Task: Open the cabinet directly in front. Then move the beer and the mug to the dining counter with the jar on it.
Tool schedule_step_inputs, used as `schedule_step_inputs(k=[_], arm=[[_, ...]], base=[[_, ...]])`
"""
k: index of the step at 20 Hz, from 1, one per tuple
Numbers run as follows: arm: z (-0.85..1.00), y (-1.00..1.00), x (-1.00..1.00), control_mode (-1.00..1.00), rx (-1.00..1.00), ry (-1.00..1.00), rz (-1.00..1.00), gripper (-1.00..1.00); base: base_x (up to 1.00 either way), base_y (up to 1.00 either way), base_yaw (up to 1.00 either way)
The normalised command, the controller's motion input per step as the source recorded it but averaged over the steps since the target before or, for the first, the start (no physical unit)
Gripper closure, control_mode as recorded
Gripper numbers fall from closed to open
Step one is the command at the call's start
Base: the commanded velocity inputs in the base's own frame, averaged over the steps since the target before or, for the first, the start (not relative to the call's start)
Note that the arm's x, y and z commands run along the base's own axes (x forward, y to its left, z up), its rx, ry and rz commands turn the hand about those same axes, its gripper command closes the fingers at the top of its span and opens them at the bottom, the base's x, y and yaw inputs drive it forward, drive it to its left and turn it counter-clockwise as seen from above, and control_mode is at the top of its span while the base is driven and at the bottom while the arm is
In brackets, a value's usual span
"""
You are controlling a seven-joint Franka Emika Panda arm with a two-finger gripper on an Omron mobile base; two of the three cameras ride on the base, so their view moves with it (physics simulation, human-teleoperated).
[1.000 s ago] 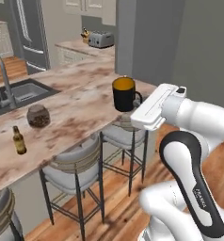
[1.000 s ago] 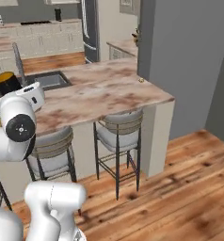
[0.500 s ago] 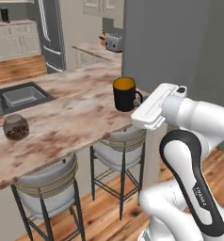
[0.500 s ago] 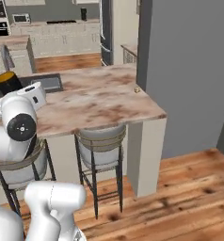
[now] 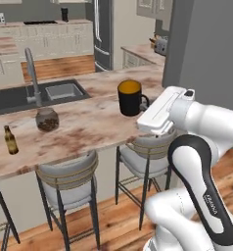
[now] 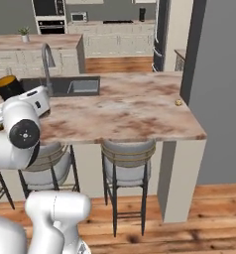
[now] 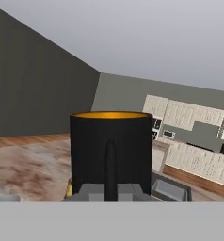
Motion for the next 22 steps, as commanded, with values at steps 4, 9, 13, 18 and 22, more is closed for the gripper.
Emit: schedule_step_inputs(k=[4,9,13,18,22], arm=[[0.00,0.00,0.00,1.00,0.00,0.00,0.00,1.00],[0.00,0.00,0.00,1.00,0.00,0.00,0.00,1.00],[0.00,0.00,0.00,1.00,0.00,0.00,0.00,1.00],[0.02,-0.11,0.85,-1.00,0.00,0.11,0.12,1.00],[-0.05,-0.05,0.98,-1.00,0.00,0.17,0.25,1.00]], base=[[0.66,0.00,0.00],[0.81,0.00,0.01],[0.53,0.00,0.02],[0.00,0.00,0.00],[0.00,0.00,0.00]])
